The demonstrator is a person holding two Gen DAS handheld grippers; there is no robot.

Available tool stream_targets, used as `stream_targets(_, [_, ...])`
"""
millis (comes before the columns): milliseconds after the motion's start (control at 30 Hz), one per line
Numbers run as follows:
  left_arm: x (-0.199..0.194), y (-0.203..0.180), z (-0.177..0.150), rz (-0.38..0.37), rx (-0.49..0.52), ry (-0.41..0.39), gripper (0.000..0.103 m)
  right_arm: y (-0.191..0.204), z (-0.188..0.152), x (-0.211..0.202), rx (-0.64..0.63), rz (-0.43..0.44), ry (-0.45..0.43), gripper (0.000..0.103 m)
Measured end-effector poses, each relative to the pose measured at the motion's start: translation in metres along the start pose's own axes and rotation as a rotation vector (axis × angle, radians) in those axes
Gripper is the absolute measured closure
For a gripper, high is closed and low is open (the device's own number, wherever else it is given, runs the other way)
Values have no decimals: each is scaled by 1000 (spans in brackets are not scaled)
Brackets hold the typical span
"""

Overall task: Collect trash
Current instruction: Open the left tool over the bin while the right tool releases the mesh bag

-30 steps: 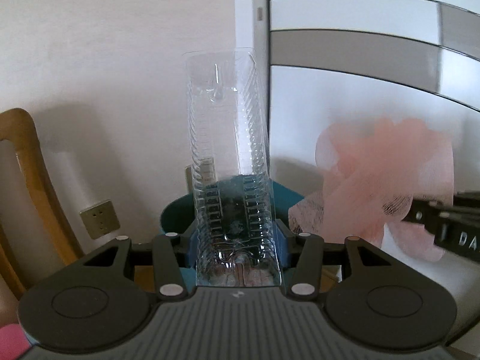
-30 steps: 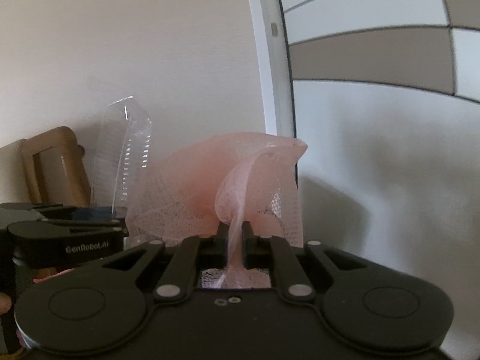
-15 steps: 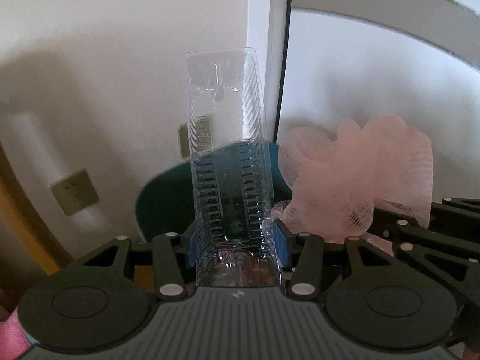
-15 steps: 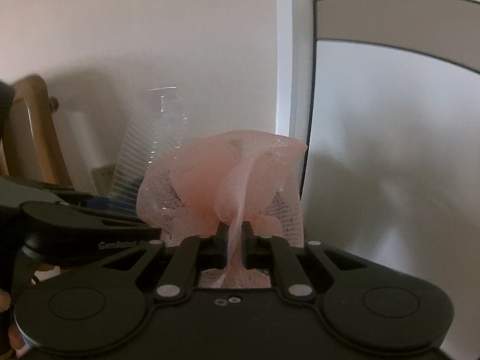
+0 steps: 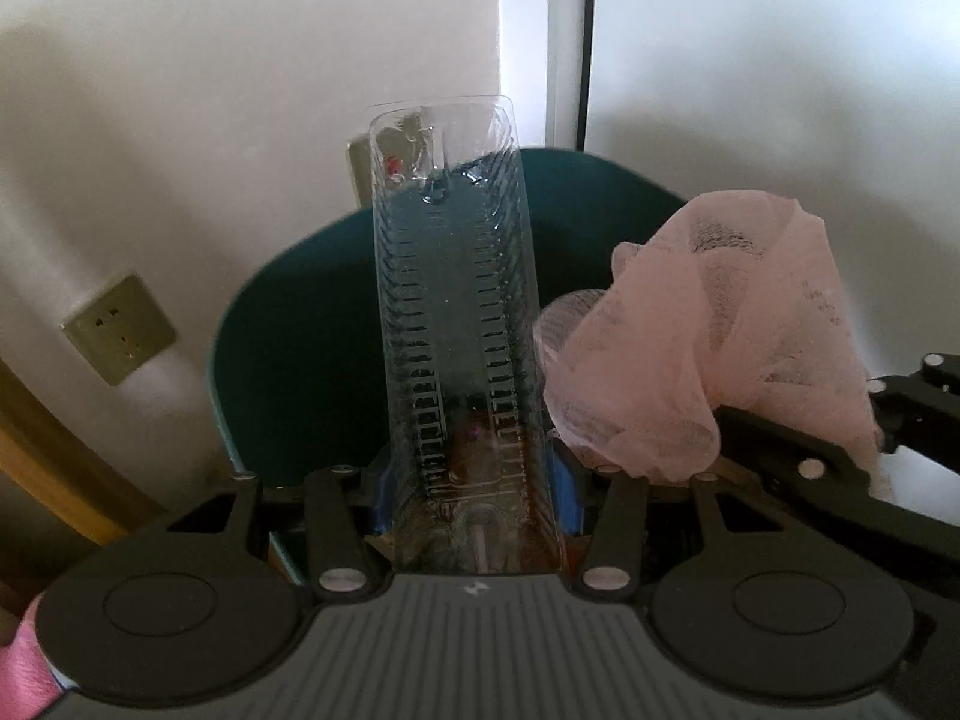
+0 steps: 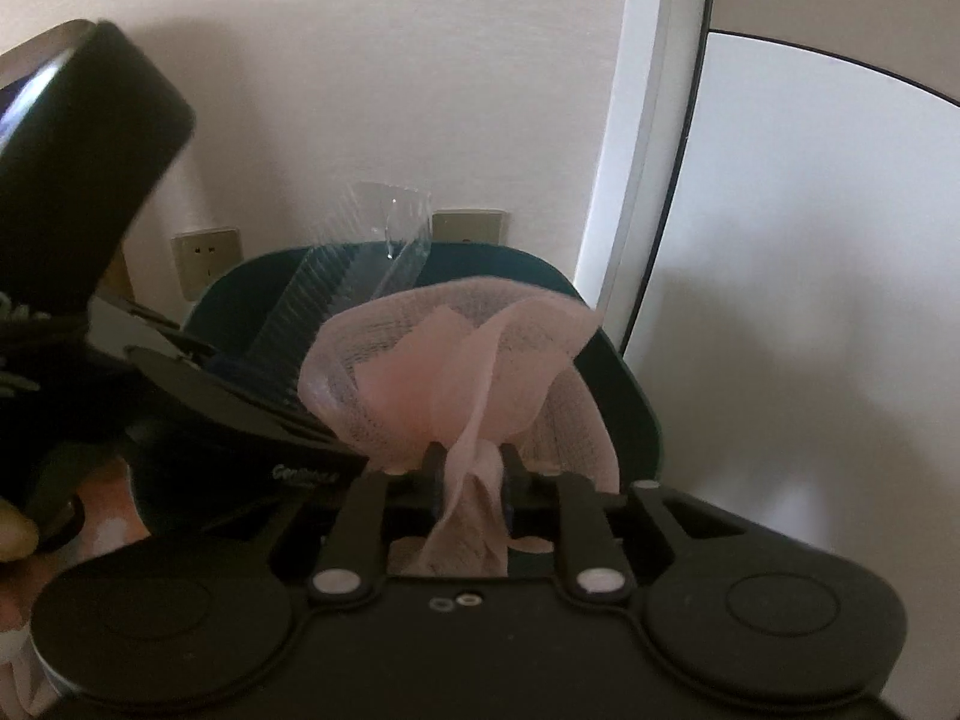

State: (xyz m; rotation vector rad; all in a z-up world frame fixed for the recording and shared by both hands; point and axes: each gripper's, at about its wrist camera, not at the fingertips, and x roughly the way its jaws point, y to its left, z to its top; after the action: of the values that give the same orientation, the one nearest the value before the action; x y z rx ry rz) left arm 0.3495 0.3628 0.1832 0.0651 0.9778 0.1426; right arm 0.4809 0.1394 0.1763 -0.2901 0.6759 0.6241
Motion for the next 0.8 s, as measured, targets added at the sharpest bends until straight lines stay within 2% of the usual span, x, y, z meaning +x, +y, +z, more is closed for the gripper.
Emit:
stream_targets(100, [6,-5,2,36,40,-7,53,2,-3,1,-29,-7,6,81])
stream_targets(300, [7,-7,5,32,43,-15,52,4,-5,-4,-21,-6,-8,69])
stream_targets(333, [7,-8,5,36,46,-14,47,1,-7,-4,-16,-6,-11,68])
stream_targets(367, [7,-9,4,41,46,-19,37,1,-8,-6,-9,-6,-13,67])
stream_targets(400, [4,-6,3,54,42,-23,34,1,-9,-7,-3,-8,-17,66])
stream_targets(567, [-9,-7,0,70,39,-50,27,-5,-13,-20,23,-14,-55,45])
stream_targets(800, [-35,-8,-8,76,29,-101,25,-7,-18,-49,39,-22,-82,44])
